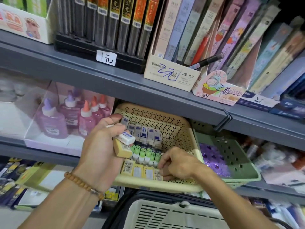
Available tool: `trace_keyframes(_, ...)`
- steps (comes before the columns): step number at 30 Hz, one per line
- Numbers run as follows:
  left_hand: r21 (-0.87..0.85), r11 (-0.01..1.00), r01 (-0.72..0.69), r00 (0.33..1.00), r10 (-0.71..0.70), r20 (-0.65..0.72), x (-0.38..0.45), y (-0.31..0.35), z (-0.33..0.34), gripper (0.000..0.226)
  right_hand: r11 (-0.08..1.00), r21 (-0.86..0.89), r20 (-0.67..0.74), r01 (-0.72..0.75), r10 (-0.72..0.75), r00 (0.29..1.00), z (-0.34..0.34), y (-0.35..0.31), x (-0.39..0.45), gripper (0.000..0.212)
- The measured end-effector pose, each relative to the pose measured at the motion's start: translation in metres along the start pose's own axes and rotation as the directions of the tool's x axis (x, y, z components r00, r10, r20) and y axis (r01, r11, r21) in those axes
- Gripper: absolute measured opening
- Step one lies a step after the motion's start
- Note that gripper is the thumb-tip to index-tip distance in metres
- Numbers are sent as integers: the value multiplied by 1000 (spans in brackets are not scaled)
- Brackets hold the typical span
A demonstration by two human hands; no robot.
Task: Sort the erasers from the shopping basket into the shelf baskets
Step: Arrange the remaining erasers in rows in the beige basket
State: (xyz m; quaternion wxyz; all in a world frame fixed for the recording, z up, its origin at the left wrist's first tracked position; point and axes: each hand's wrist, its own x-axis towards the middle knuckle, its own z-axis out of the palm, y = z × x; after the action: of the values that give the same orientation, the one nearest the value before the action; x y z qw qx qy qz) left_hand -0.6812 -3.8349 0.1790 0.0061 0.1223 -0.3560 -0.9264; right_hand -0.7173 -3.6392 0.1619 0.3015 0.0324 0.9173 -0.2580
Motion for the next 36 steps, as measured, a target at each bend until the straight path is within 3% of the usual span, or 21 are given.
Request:
trace_keyframes(2,12,1000,-24,1000,24,-7,-2,1,1,22,1000,-14,-49,28,-29,998,0,-3,-6,14)
trace_keyframes(5,29,997,-68,997,69,-22,-5,1,3,23,975,46,-207,219,-205,956,-1,-18,-24,26)
trace_keyframes(7,45,994,-101,994,103,-31,-5,0,6,26,896,289,-125,338,-315,941,6,-36,-39,36)
trace_keyframes(10,86,990,-111,993,114,-37,-5,-2,8,28,823,417,-51,386,-402,914,23,-59,-49,45)
trace_keyframes(14,44,992,-115,993,115,-4,-5,2,6,28,728,609,-57,314,-355,933,29,-66,-46,19)
trace_keyframes(17,40,994,-103,994,101,34,-5,6,1,13,574,790,-62,213,-271,960,26,-61,-43,21)
trace_keyframes(20,115,988,-108,994,111,-17,-6,10,-2,11,453,861,-165,230,-179,970,16,-49,-37,9)
trace_keyframes(24,235,966,-110,985,138,-106,-8,18,-9,12,669,691,-279,274,-103,955,-5,-22,-27,13)
trace_keyframes(29,422,900,-108,981,166,-103,-8,26,-19,25,905,411,-13,110,-114,993,0,-15,-18,8)
trace_keyframes(33,497,858,-128,974,204,-101,-8,25,-21,11,954,289,40,75,-91,995,18,-29,-10,11)
trace_keyframes(36,488,863,-134,972,211,-105,-9,25,-19,6,948,310,47,76,-95,994,21,-36,-9,13)
